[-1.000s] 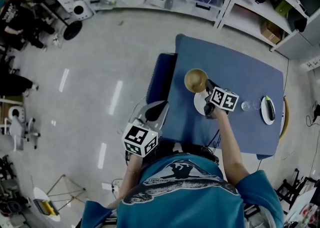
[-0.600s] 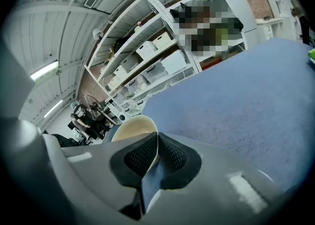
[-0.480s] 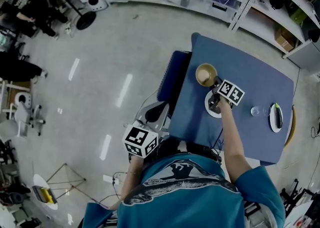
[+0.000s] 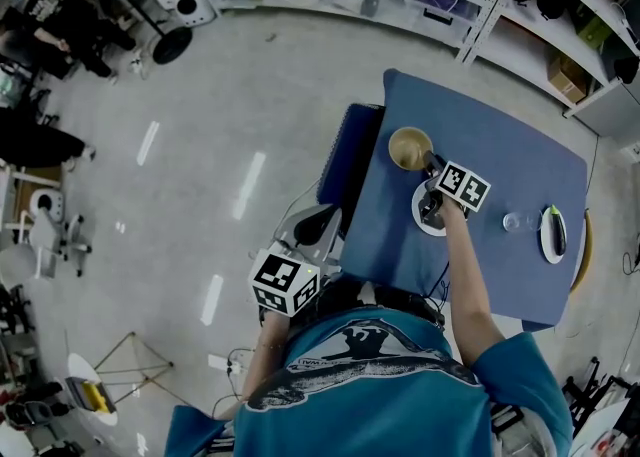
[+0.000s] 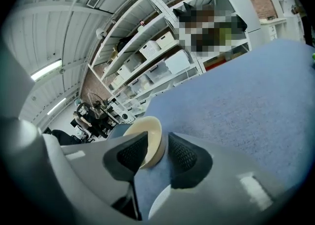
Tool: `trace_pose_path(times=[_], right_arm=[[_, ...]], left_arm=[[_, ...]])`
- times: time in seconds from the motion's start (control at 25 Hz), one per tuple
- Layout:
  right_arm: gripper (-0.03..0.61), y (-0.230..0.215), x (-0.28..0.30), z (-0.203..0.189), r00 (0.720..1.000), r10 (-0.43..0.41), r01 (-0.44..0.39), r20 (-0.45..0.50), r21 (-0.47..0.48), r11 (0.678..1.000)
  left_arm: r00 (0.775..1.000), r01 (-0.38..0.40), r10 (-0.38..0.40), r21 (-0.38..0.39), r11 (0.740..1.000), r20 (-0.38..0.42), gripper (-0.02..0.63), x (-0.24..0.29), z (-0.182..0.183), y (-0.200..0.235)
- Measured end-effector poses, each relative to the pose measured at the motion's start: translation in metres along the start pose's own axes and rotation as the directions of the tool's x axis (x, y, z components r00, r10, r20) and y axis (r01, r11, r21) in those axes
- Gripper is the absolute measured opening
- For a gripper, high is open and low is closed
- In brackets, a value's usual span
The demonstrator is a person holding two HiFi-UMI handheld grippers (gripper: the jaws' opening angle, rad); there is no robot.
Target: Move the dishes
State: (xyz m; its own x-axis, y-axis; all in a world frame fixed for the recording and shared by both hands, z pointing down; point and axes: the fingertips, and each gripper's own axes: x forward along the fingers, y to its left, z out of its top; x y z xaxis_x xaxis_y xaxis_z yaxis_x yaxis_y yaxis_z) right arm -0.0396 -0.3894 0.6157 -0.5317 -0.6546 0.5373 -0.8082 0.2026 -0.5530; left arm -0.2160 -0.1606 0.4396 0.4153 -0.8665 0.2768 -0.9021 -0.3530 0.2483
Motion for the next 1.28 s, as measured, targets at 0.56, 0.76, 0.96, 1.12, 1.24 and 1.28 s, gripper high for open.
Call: trace_pose_path(times=[0.56,0.76,0.96,1.12,1.24,1.28], right_arm=[[0.126,0.049,-0.087,-0.021,0.996,0.069,-0.058,0.051,-0.19,0.98],[0.126,0.069,-0.128,-0.05,0.993,0.093,-0.079,0.077,-0.166,0.983],[0.126,0.08,-0.165,-0.074,0.992,0.087,-0.07,0.091,-0.174,0.982],[0.126,0.082,-0.183,-0.089,0.993,0.088,-0.07,0.079,-0.207,0.976],[0.126,0.088,-0.196,-0.095,0.993,0.097,-0.077,0.068,-0.254,0.964],[0.126,0.09,-0.201,-0.096,0.993,0.102,-0.081,0.067,-0.266,0.961]], left_arm=[[0.988,0.154,-0.154,0.032,0.987,-0.029,0.018,0.002,-0.004,-0.016],[0.971,0.234,-0.231,0.043,0.971,-0.064,0.018,0.004,-0.014,-0.029],[0.951,0.299,-0.295,0.034,0.954,-0.093,0.018,0.007,-0.027,-0.045],[0.942,0.32,-0.315,0.028,0.947,-0.111,0.018,0.013,-0.038,-0.055],[0.939,0.33,-0.324,0.034,0.943,-0.118,0.018,0.016,-0.041,-0.061],[0.938,0.332,-0.326,0.035,0.943,-0.117,0.018,0.016,-0.04,-0.064]])
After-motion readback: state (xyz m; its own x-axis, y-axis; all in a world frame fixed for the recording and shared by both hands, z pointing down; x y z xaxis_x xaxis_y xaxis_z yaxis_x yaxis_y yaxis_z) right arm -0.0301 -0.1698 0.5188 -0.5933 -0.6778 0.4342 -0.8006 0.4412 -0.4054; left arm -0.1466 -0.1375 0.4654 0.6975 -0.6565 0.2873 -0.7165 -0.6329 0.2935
